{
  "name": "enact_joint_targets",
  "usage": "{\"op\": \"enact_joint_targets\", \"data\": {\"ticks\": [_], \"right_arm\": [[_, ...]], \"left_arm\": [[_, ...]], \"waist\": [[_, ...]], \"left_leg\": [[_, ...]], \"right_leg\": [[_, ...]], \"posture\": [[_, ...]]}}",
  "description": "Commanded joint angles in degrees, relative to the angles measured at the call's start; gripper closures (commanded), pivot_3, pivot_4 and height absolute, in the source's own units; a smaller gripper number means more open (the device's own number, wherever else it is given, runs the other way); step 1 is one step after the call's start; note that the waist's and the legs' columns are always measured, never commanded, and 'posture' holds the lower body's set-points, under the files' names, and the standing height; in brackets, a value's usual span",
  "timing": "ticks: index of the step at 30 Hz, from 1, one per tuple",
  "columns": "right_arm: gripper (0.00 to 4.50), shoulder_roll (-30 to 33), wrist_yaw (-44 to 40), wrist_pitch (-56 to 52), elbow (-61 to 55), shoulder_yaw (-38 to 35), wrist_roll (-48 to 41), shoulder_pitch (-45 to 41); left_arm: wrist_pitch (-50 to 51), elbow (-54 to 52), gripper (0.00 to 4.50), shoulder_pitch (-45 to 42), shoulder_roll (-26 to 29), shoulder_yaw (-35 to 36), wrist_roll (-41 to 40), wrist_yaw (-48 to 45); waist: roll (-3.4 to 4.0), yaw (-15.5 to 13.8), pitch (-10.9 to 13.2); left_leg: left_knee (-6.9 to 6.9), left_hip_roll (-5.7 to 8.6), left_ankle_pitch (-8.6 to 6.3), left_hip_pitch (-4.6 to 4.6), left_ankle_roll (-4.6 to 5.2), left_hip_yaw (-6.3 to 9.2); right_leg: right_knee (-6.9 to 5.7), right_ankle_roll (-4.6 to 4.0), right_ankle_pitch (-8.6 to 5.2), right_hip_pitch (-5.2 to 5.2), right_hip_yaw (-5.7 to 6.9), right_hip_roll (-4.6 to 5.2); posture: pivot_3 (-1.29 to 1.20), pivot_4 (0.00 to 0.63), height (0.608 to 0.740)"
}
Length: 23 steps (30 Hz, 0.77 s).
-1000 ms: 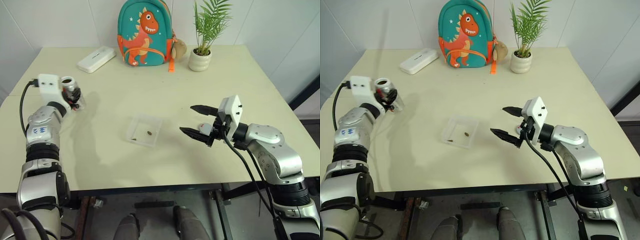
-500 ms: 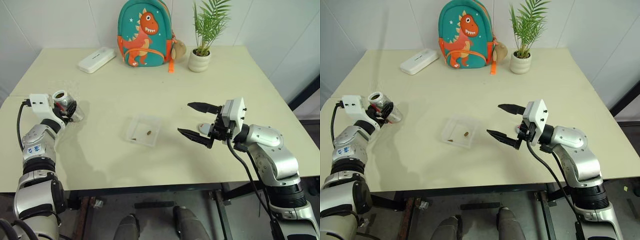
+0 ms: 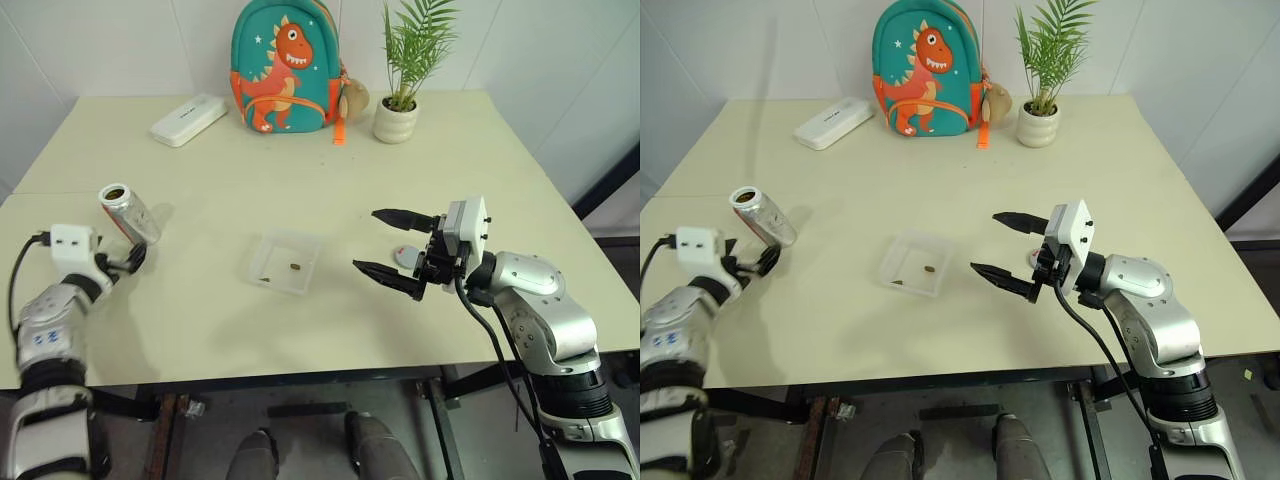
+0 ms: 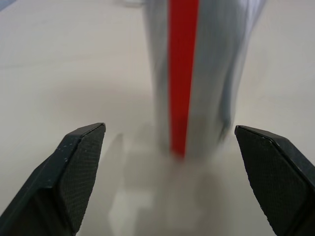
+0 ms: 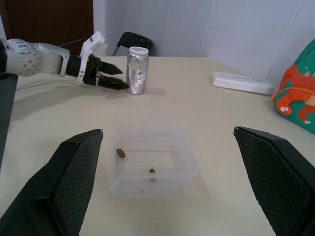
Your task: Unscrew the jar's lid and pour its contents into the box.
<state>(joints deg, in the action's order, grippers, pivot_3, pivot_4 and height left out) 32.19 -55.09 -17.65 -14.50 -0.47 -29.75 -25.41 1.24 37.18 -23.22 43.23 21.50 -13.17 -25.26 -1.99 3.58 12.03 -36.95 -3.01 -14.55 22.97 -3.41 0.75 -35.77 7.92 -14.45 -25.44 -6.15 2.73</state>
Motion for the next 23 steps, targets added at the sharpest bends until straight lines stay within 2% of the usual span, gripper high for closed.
{"op": "enact_joint_targets", "data": {"ticks": [1,3,5,6,11,13,16,23], "right_arm": [[0.0,3.55,-4.02,-0.47,-1.68,-2.03,-2.06,-0.09],[0.0,5.37,-6.38,-0.23,0.61,-2.57,-2.44,-0.7],[0.0,6.4,-8.09,0.83,2.57,-2.41,-1.81,-1.44],[0.0,6.59,-8.49,1.49,3.11,-2.11,-1.27,-1.71],[0.0,8.62,-12.25,6.22,7.48,-2.07,1.79,-1.92],[0.0,9.56,-13.18,6.38,7.75,-2.14,2.11,-0.98],[0.0,9.48,-12.34,6.11,8.09,-2.66,2.16,-0.87],[0.0,9.06,-10.38,7.3,8.13,-3.31,3.0,0.74]], "left_arm": [[1.91,-16.81,0.02,9.82,5.35,2.82,-0.1,-4.41],[2.01,-24.25,0.02,16.57,7.31,2.68,-0.33,-8.39],[-0.27,-29.44,0.02,20.5,8.07,2.86,-1.65,-12.62],[-1.52,-31.0,0.02,21.37,7.87,3.55,-2.6,-13.98],[-3.52,-40.72,0.02,22.72,8.13,2.36,-8.27,-24.41],[-5.41,-41.04,0.02,21.79,8.02,1.91,-7.36,-25.47],[-5.19,-41.49,0.02,21.23,8.2,1.9,-10.1,-29.96],[1.12,-44.67,0.02,22.06,8.74,2.62,-14.59,-34.3]], "waist": [[-0.02,-0.17,-0.01],[-0.02,-0.23,-0.01],[0.0,-0.58,-0.02],[-0.01,-0.63,-0.02],[-0.03,-0.35,-0.02],[-0.03,-0.2,-0.02],[-0.03,0.36,-0.02],[-0.03,1.35,-0.02]], "left_leg": [[0.0,-0.01,-0.01,0.0,-0.01,-0.01],[0.01,-0.02,-0.04,-0.04,-0.06,-0.07],[0.01,-0.05,-0.04,-0.04,-0.06,-0.12],[0.01,-0.04,-0.03,-0.04,-0.05,-0.15],[-0.06,-0.12,0.0,-0.04,0.0,-0.3],[-0.02,-0.13,-0.01,-0.08,-0.01,-0.42],[0.09,-0.22,-0.03,-0.24,-0.01,-0.61],[0.1,-0.36,-0.05,-0.34,-0.02,-0.71]], "right_leg": [[0.04,-0.02,-0.01,0.0,0.01,0.0],[0.1,-0.12,-0.06,0.01,-0.01,0.02],[0.28,-0.66,-0.34,0.04,-0.01,0.03],[0.33,-1.08,-0.57,0.06,-0.01,0.08],[0.47,-1.24,-0.44,0.06,-0.01,0.06],[0.49,-1.23,-0.43,0.06,-0.11,0.05],[0.5,-1.22,-0.44,0.04,-0.29,-0.07],[0.48,-1.22,-0.44,0.04,-0.39,-0.22]], "posture": [[0.0,0.15,0.74],[0.0,0.15,0.74],[0.0,0.15,0.74],[0.0,0.15,0.74],[0.0,0.15,0.74],[0.0,0.15,0.74],[0.0,0.15,0.74],[0.0,0.15,0.74]]}}
